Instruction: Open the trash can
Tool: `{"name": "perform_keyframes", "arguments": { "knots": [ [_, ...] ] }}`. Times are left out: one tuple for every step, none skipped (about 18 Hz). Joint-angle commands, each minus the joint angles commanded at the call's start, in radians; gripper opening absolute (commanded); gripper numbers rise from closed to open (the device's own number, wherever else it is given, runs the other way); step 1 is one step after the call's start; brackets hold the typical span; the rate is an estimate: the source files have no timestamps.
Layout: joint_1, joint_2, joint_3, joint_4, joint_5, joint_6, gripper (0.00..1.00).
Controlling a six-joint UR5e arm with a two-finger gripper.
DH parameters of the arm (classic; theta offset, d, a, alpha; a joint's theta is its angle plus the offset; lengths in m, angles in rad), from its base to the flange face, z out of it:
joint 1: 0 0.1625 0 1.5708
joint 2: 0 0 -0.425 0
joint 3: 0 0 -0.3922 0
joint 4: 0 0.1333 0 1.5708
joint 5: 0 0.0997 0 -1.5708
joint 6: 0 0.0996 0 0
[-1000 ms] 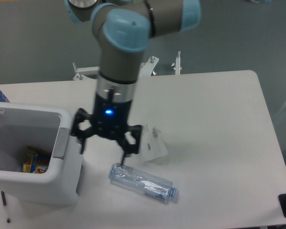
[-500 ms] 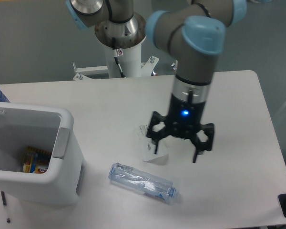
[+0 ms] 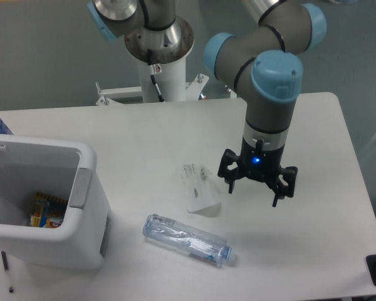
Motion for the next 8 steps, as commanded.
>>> {"name": "perform_keyframes", "arguments": {
  "knots": [
    [-0.002, -0.002, 0.000, -0.008, 0.002, 0.025, 1.00],
    [-0.003, -0.003, -0.006, -0.005, 0.002, 0.049, 1.00],
    [-0.005, -0.009, -0.006, -0.008, 0.006, 0.074, 1.00],
    [-0.005, -0.008, -0.008, -0.009, 0.017, 0.097, 1.00],
    [-0.005, -0.008, -0.008, -0.011, 0.025, 0.120, 1.00],
    [-0.006, -0.009, -0.011, -0.009, 0.028, 0.140, 1.00],
    [-0.008, -0.009, -0.017, -0.008, 0.038, 0.146, 1.00],
    [-0.009, -0.009, -0.027, -0.003, 0.055, 0.146, 1.00]
  ]
}}
